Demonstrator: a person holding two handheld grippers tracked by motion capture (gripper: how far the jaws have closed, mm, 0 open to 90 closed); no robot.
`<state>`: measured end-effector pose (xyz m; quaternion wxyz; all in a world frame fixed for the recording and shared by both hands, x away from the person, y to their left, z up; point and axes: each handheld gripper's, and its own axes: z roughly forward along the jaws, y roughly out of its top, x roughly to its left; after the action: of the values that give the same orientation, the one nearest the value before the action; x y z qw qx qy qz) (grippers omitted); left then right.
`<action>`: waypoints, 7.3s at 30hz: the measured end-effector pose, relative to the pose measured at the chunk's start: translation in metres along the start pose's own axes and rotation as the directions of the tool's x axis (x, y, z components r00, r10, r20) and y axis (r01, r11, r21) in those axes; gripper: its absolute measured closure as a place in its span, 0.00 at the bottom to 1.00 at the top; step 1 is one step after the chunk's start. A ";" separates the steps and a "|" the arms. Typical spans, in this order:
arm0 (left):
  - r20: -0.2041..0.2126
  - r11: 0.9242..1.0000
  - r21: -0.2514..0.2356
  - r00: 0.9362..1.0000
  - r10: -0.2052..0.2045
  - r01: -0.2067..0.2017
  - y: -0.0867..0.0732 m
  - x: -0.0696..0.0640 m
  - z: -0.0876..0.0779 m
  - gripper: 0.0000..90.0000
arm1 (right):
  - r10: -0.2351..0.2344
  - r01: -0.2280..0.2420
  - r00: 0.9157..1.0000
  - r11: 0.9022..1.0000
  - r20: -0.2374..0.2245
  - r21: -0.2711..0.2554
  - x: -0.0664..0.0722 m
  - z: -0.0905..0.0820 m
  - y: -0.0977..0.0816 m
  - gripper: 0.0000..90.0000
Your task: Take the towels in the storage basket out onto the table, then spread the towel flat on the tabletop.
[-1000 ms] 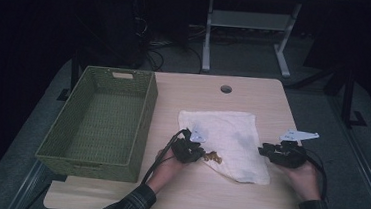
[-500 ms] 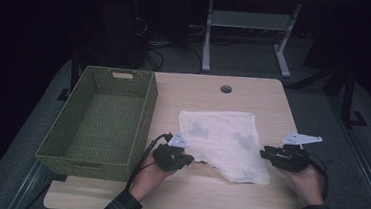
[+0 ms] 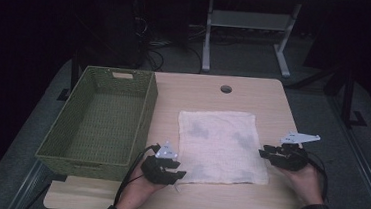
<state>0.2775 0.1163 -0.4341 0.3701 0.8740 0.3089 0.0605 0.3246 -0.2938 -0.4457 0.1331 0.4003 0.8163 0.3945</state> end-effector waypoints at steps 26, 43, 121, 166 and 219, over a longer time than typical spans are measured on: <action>-0.203 0.996 -0.063 0.976 -0.076 0.065 0.077 0.092 0.057 0.61 | -0.001 0.002 1.000 1.000 0.021 -0.026 -0.050 0.042 0.068 0.72; -0.368 0.991 -0.040 0.921 -0.132 0.126 0.099 0.155 0.094 0.70 | 0.043 -0.042 0.998 0.999 0.051 -0.018 -0.082 0.069 0.091 0.74; -0.255 0.980 -0.195 0.964 -0.079 0.029 0.101 0.083 0.017 0.96 | 0.015 -0.010 0.999 0.992 0.037 -0.128 -0.060 0.009 0.060 0.99; -0.090 0.999 -0.039 0.996 0.023 -0.027 0.011 0.023 0.022 0.96 | -0.007 0.006 1.000 0.999 -0.018 -0.051 -0.003 -0.020 -0.027 0.99; -0.233 0.997 -0.071 0.971 -0.057 0.041 0.070 0.084 0.051 0.63 | 0.003 0.001 0.998 0.998 0.061 -0.063 -0.038 0.018 0.034 0.75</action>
<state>0.3966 0.0970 -0.4333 0.3609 0.8402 0.3698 0.1644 0.3779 -0.3006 -0.4356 0.1704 0.4084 0.7988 0.4077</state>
